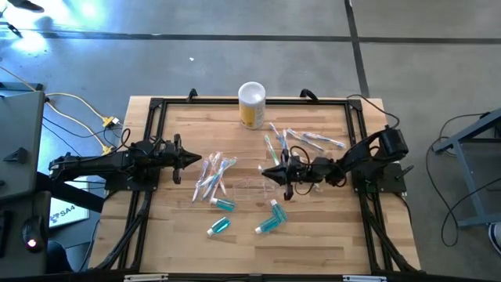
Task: Pick & Place toothbrushing station
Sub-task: Put the green toothbrush in the transparent organizer, then put the blue mouthwash in the transparent organizer
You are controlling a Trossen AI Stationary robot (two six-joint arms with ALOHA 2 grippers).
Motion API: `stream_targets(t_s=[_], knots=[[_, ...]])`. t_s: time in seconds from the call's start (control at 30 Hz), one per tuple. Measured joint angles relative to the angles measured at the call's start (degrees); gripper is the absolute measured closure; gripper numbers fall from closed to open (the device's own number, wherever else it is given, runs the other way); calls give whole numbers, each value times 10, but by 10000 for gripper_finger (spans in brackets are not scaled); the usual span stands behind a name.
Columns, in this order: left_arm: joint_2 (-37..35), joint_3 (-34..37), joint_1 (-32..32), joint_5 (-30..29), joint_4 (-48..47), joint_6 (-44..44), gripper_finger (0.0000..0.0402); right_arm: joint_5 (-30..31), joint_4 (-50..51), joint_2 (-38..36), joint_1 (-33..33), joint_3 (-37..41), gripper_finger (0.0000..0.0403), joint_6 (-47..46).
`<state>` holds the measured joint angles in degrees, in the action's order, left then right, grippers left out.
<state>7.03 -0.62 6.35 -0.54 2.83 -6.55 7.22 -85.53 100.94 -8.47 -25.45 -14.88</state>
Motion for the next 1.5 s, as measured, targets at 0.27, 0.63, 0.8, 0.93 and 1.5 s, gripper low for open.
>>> stream_targets(t_s=[0.27,0.63,0.8,0.93,1.5], knots=[[0,0,0,1,0,-13,402,14,24,-1,-2,0,375,-4],[0,0,0,24,1,-13,402,-12,83,-1,-1,0,366,-1],[0,0,0,49,1,-13,402,-16,89,-1,-1,0,361,13],[0,0,0,49,1,-13,402,-15,97,-1,-1,0,325,16],[0,0,0,52,32,-48,401,67,191,-92,-7,0,182,92]])
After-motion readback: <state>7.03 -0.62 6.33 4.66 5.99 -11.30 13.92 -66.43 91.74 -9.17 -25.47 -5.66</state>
